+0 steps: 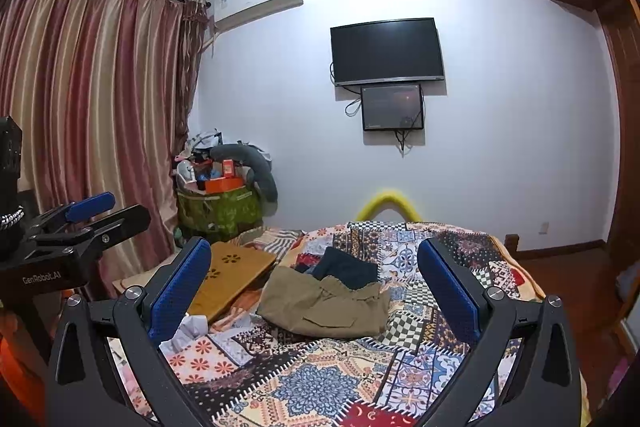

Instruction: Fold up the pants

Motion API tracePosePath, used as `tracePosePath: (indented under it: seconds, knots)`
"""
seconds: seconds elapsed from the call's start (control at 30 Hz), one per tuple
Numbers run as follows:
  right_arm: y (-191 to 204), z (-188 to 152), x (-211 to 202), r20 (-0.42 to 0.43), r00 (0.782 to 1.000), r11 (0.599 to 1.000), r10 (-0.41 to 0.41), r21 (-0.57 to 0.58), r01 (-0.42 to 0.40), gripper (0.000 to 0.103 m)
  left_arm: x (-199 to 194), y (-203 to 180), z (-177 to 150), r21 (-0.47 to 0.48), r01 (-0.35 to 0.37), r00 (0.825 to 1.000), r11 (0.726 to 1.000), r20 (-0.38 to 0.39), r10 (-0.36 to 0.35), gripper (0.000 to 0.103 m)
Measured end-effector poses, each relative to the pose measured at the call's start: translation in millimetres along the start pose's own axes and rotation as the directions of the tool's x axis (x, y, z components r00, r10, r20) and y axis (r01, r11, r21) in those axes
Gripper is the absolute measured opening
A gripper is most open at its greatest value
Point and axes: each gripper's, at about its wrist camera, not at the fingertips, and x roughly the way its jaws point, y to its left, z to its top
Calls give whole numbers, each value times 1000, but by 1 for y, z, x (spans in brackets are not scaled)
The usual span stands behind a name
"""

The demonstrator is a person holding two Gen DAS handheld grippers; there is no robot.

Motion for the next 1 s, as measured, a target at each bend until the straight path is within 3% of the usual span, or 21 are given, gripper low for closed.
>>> tracePosePath:
  seconds: [1.0]
  knots:
    - [-5,-5,0,-42,999,1000,-5,26,6,103,16,-1,-9,-9,21,999,1000,-46,-21,103]
